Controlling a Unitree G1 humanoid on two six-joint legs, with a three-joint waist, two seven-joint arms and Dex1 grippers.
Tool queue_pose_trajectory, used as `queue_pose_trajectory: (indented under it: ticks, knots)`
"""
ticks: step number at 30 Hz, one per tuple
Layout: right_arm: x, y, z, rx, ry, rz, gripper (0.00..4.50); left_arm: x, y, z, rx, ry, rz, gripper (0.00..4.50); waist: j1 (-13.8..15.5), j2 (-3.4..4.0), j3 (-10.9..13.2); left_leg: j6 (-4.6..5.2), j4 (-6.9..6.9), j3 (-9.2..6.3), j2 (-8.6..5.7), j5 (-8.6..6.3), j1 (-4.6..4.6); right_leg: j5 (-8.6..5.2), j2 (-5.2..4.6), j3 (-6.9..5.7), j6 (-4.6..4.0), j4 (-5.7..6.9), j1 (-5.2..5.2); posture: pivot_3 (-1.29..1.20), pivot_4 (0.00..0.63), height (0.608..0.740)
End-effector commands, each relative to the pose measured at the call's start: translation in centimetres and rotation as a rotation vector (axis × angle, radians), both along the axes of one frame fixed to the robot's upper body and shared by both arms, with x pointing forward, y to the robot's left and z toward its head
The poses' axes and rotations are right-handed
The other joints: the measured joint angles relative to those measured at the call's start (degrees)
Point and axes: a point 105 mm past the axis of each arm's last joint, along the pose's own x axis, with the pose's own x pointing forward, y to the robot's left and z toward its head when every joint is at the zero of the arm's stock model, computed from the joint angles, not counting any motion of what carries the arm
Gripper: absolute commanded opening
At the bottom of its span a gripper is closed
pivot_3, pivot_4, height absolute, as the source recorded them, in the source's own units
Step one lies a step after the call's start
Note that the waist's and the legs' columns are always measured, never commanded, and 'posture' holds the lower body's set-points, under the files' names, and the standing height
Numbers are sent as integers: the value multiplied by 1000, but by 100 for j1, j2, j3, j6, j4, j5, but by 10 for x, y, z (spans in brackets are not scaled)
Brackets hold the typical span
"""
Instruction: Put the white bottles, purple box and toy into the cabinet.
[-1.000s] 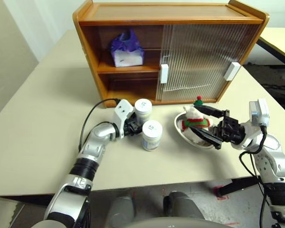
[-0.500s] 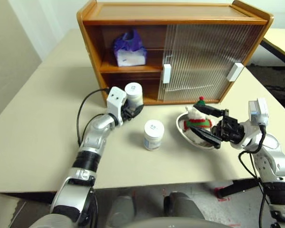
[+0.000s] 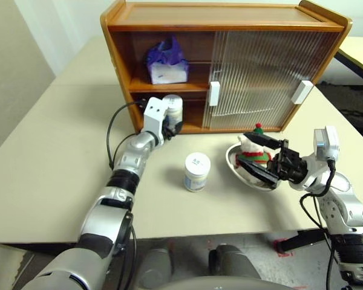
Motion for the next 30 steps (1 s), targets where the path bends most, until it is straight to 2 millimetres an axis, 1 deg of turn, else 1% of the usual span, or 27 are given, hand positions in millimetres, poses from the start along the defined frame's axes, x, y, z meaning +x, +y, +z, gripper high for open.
queue_pose_trajectory:
  ticks: [1, 8, 12, 18, 24, 28, 30]
  knots:
    - [-2, 1, 3, 0, -11, 2, 4500, 7, -3, 8, 0, -31, 19, 3095, -5, 0, 0, 0, 0, 0, 0, 0, 0, 0, 0, 0, 0, 0, 0, 92, 0, 740]
    - [-5, 2, 2, -5, -5, -2, 4500, 12, -15, 5, -39, -14, 36, 3095, -1, -2, 0, 0, 1, -3, -6, 0, -7, 1, -2, -2, 2, 0, -4, 85, 0, 740]
    - [-7, 3, 2, -7, -1, 0, 4500, 16, -19, 7, -49, -12, 51, 3095, -7, -5, 1, 0, 2, -4, -8, 0, -8, 1, -2, -2, 3, 1, -4, 81, 0, 740]
    - [-12, 8, 0, -2, 9, 12, 4500, 21, -17, 11, -45, -17, 98, 3095, -20, -6, 1, 0, 1, -5, -10, 0, -8, 1, -1, -2, 4, 0, -4, 76, 0, 740]
    - [-12, 8, 1, -1, 9, 6, 4500, 22, -15, 7, -30, 0, 125, 3095, -15, -8, 2, 0, 3, -5, -12, 0, -8, 2, -2, -2, 5, 0, -4, 72, 0, 740]
    - [-12, 8, 1, -3, 10, 6, 4500, 21, -20, 5, -49, 13, 115, 4467, -14, -9, 2, 0, 3, -6, -12, 0, -9, 2, -2, -3, 5, 0, -4, 69, 0, 740]
    - [-12, 8, 1, -4, 10, 5, 4500, 21, -22, 5, -56, 16, 107, 4467, -15, -11, 1, 0, 4, -5, -14, 0, -8, 2, -2, -2, 5, 1, -3, 69, 0, 740]
